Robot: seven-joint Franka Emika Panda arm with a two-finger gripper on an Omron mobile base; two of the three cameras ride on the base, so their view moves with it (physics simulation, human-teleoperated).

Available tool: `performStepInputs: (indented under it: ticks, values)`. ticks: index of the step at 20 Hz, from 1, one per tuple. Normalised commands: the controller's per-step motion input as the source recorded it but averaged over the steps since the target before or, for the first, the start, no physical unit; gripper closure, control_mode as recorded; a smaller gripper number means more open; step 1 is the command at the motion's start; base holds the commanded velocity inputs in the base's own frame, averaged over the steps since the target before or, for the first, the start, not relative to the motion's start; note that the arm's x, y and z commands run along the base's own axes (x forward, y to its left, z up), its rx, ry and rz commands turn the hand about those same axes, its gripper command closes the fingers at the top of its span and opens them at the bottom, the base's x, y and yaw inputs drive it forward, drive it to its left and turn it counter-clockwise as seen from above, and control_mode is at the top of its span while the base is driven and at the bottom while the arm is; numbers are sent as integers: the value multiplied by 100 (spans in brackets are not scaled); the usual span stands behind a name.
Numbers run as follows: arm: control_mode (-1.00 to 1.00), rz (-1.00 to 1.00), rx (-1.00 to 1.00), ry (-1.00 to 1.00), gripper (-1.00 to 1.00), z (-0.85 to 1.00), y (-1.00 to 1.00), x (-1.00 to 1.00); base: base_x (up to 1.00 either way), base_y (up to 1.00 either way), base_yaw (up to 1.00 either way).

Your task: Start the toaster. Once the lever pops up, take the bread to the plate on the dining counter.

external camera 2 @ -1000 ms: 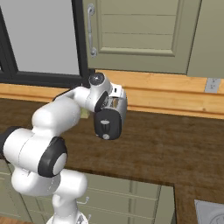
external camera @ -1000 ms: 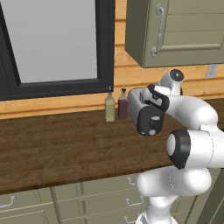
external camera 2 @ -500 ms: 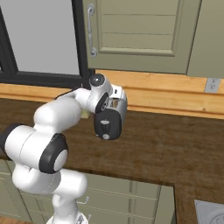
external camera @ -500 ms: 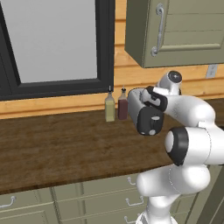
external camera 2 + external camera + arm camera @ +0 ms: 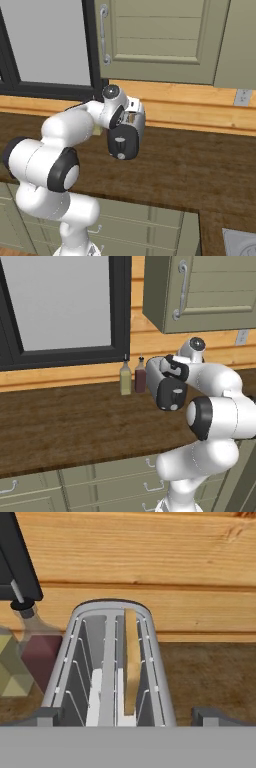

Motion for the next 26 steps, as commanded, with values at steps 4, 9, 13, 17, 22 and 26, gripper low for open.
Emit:
performStepInputs:
  ticks: [4, 9, 13, 17, 22, 26]
  values:
    - [-100, 0, 0, 0, -100, 0, 0, 14, 0, 0, 0]
    - [-100, 0, 0, 0, -100, -1, 0, 8, 0, 0, 0]
    - [-100, 0, 0, 0, -100, -1, 0, 11, 0, 0, 0]
    - [-100, 0, 0, 0, -100, -1, 0, 15, 0, 0, 0]
    - [-100, 0, 0, 0, -100, 0, -2, 5, 0, 0, 0]
    - [-100, 0, 0, 0, -100, -3, -11, 2, 0, 0, 0]
